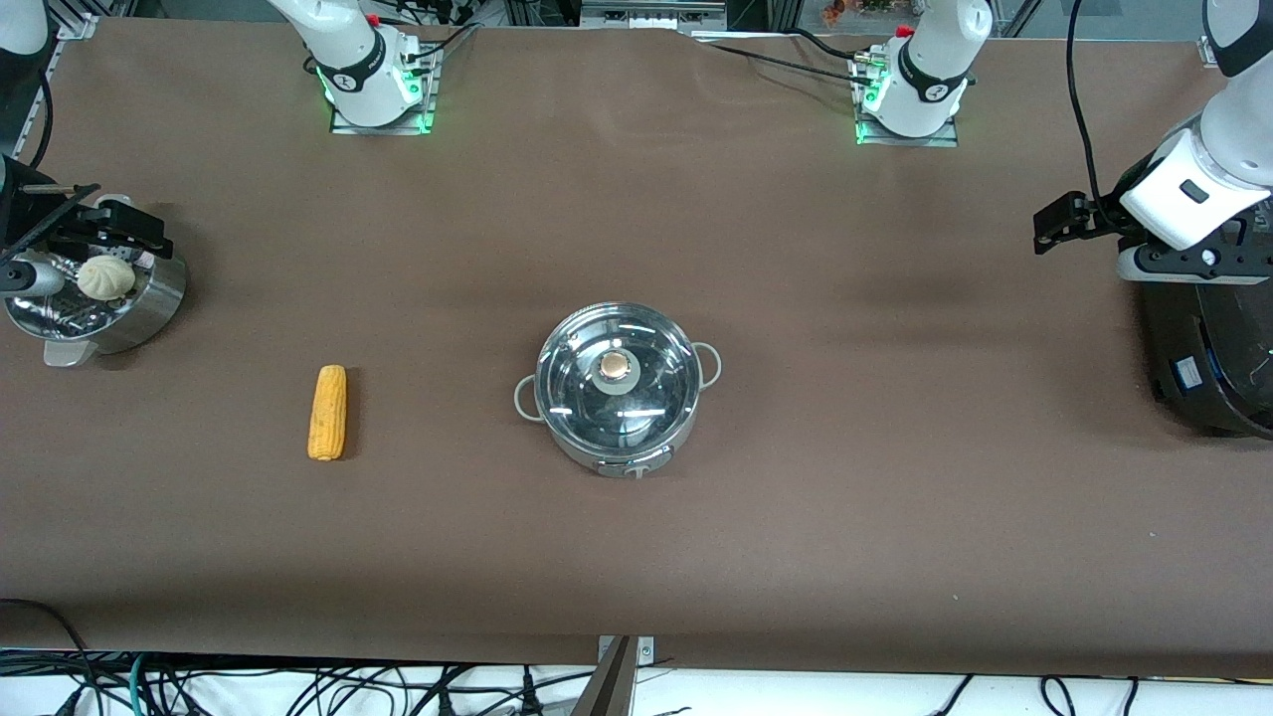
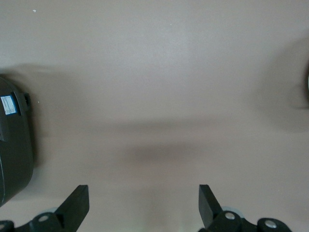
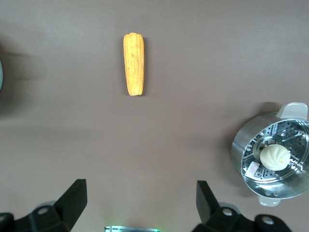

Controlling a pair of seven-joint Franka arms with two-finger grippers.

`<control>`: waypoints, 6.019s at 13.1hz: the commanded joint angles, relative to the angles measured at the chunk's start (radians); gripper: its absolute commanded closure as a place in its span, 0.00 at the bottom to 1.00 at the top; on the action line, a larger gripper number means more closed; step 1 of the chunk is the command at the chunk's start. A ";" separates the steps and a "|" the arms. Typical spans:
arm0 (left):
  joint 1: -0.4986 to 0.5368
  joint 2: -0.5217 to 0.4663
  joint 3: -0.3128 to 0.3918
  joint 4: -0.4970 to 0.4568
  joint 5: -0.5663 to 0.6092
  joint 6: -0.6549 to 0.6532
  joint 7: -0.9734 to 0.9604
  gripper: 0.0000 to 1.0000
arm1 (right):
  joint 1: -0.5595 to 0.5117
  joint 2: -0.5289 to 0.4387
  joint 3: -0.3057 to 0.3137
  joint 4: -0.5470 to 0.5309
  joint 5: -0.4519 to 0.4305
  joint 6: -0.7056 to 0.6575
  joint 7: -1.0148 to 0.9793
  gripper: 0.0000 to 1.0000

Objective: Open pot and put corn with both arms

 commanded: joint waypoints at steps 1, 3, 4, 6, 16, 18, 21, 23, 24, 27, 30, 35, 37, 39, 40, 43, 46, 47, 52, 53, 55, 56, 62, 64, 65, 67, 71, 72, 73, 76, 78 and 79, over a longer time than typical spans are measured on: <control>-0.013 0.010 0.010 0.031 -0.021 -0.022 0.019 0.00 | -0.006 0.003 0.003 0.017 0.016 -0.003 -0.013 0.00; -0.013 0.010 0.010 0.031 -0.021 -0.022 0.017 0.00 | -0.006 0.003 0.003 0.017 0.017 -0.003 -0.015 0.00; -0.013 0.010 0.010 0.031 -0.021 -0.022 0.017 0.00 | -0.008 0.003 0.003 0.018 0.017 -0.003 -0.015 0.00; -0.013 0.010 0.010 0.031 -0.021 -0.022 0.017 0.00 | -0.008 0.003 0.003 0.018 0.017 -0.005 -0.015 0.00; -0.024 0.010 0.010 0.031 -0.021 -0.023 0.010 0.00 | -0.006 0.003 0.003 0.018 0.014 -0.003 -0.015 0.00; -0.024 0.010 0.009 0.031 -0.021 -0.023 0.010 0.00 | -0.006 0.003 0.003 0.018 0.014 -0.003 -0.015 0.00; -0.024 0.010 0.007 0.031 -0.023 -0.023 0.010 0.00 | -0.006 0.001 0.003 0.018 0.013 -0.003 -0.013 0.00; -0.024 0.010 0.007 0.031 -0.023 -0.023 0.008 0.00 | -0.006 0.003 0.003 0.018 0.014 -0.003 -0.015 0.00; -0.024 0.010 0.007 0.031 -0.023 -0.023 0.008 0.00 | -0.006 0.003 0.003 0.018 0.014 -0.003 -0.013 0.00; -0.024 0.010 0.007 0.031 -0.023 -0.023 0.008 0.00 | -0.006 0.001 0.003 0.018 0.014 -0.003 -0.013 0.00; -0.038 0.016 -0.017 0.037 -0.044 -0.020 0.007 0.00 | -0.008 0.003 0.003 0.018 0.016 -0.003 -0.013 0.00; -0.148 0.263 -0.160 0.271 -0.113 0.031 -0.166 0.00 | -0.009 0.041 0.001 0.021 0.016 0.020 -0.024 0.00; -0.255 0.382 -0.157 0.356 -0.109 0.139 -0.266 0.00 | -0.006 0.088 0.003 0.023 0.016 0.052 -0.029 0.00; -0.340 0.476 -0.154 0.388 -0.098 0.307 -0.387 0.00 | -0.006 0.197 0.004 0.023 0.031 0.122 -0.013 0.00; -0.378 0.516 -0.151 0.390 -0.098 0.407 -0.441 0.00 | -0.001 0.252 0.006 0.021 0.048 0.180 -0.013 0.00; -0.527 0.639 -0.127 0.393 0.117 0.619 -0.561 0.00 | 0.035 0.409 0.009 0.003 0.054 0.444 -0.013 0.00; -0.622 0.742 -0.122 0.433 0.288 0.707 -0.769 0.00 | 0.043 0.523 0.011 -0.021 0.056 0.650 -0.012 0.00; -0.647 0.754 -0.117 0.436 0.340 0.707 -0.797 0.00 | 0.042 0.546 0.011 -0.038 0.057 0.716 -0.012 0.00; -0.659 0.771 -0.117 0.436 0.434 0.707 -0.849 0.07 | 0.043 0.584 0.026 -0.104 0.081 0.880 -0.010 0.00; -0.661 0.771 -0.117 0.436 0.434 0.707 -0.849 0.21 | 0.043 0.584 0.027 -0.110 0.114 0.884 -0.010 0.00; -0.662 0.776 -0.117 0.433 0.434 0.707 -0.849 0.46 | 0.043 0.583 0.035 -0.126 0.128 0.896 -0.010 0.00; -0.665 0.774 -0.117 0.433 0.434 0.707 -0.849 0.67 | 0.043 0.581 0.040 -0.153 0.128 0.926 -0.010 0.00; -0.653 0.692 -0.125 0.444 0.421 0.635 -0.846 0.99 | 0.043 0.563 0.051 -0.247 0.126 0.977 -0.013 0.98; -0.615 0.610 -0.126 0.441 0.421 0.484 -0.834 0.98 | 0.043 0.526 0.051 -0.233 0.125 0.913 -0.027 1.00; -0.583 0.581 -0.130 0.439 0.401 0.413 -0.813 0.98 | 0.043 0.506 0.051 -0.221 0.125 0.857 -0.026 1.00; -0.477 0.537 -0.128 0.425 0.308 0.308 -0.621 0.98 | 0.043 0.459 0.049 -0.184 0.125 0.734 -0.021 1.00; -0.229 0.490 -0.128 0.314 0.203 0.164 -0.147 0.93 | 0.046 0.348 0.134 -0.108 0.126 0.547 0.046 1.00; -0.168 0.493 -0.128 0.257 0.201 0.150 -0.025 0.93 | 0.048 0.337 0.183 -0.074 0.125 0.520 0.139 1.00; -0.115 0.495 -0.128 0.188 0.198 0.179 0.041 0.93 | 0.055 0.339 0.248 -0.027 0.115 0.497 0.262 1.00; -0.040 0.490 -0.128 -0.043 0.201 0.439 0.080 0.84 | 0.216 0.426 0.299 0.162 0.039 0.485 0.537 1.00; -0.021 0.472 -0.128 -0.076 0.201 0.461 0.080 0.00 | 0.323 0.524 0.299 0.295 0.011 0.489 0.621 1.00; -0.021 0.448 -0.128 -0.070 0.200 0.428 0.079 0.00 | 0.380 0.579 0.288 0.360 0.005 0.502 0.676 1.00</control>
